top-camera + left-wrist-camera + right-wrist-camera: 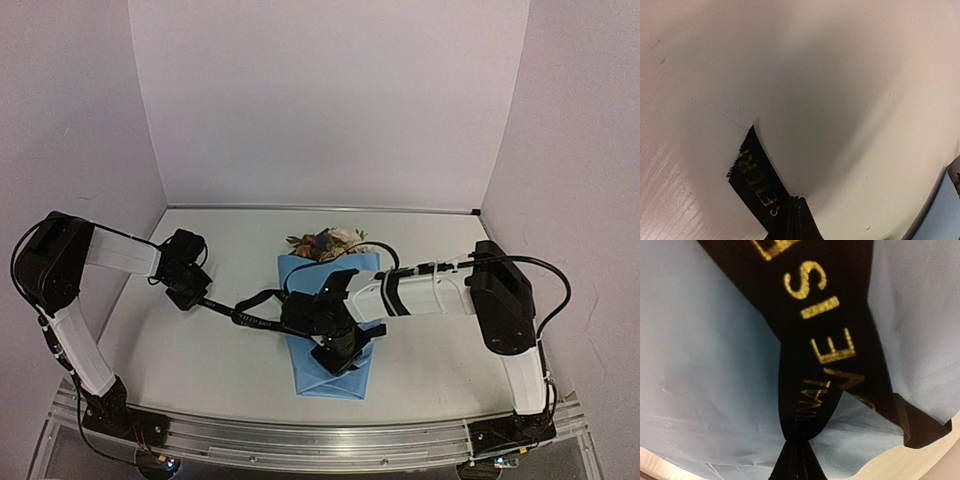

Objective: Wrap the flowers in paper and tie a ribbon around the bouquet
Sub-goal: Cross the ribbon over the folded bouquet.

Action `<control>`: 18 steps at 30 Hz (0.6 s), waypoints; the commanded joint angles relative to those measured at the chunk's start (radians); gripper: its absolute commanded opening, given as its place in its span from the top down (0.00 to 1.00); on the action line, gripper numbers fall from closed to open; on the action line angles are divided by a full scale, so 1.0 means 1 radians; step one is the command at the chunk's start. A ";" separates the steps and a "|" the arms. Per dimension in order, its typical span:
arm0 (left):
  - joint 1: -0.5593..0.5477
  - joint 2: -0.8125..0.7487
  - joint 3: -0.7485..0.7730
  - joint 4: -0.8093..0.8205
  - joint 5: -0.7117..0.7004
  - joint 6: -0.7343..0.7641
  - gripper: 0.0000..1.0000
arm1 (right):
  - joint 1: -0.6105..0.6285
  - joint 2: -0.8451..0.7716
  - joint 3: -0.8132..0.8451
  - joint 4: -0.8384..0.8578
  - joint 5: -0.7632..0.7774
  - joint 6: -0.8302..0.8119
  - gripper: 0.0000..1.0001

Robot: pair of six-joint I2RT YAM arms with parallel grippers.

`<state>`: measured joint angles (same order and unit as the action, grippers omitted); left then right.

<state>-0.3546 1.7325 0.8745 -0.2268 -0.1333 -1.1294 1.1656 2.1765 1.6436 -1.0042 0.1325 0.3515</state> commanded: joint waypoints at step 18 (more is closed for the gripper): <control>0.047 -0.039 0.011 0.036 -0.043 0.105 1.00 | -0.356 -0.472 -0.334 -0.018 -0.007 0.021 1.00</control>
<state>-0.3192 1.7325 0.8745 -0.2089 -0.1357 -1.0774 0.9020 1.7246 1.3542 -1.0058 0.0194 0.3853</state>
